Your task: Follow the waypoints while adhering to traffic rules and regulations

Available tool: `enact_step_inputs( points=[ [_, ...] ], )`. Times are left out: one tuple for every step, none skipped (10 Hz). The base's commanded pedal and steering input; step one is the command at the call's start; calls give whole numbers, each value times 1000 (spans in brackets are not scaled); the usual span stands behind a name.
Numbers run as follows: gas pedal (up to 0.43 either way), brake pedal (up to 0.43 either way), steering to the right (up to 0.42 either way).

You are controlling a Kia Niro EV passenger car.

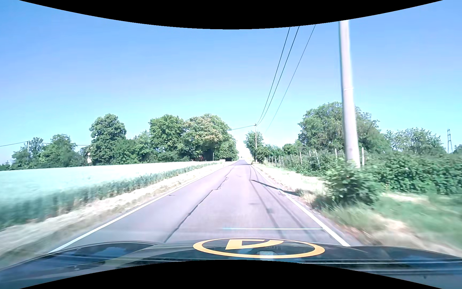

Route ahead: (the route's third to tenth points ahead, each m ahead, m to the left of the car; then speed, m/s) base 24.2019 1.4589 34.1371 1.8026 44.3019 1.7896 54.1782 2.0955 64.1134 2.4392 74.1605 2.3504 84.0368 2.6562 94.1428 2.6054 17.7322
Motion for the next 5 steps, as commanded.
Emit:
enact_step_inputs(
  points=[
    [197, 0, 0],
    [197, 0, 0],
    [197, 0, 0],
    [209, 0, -1],
    [209, 0, -1]
  ],
)
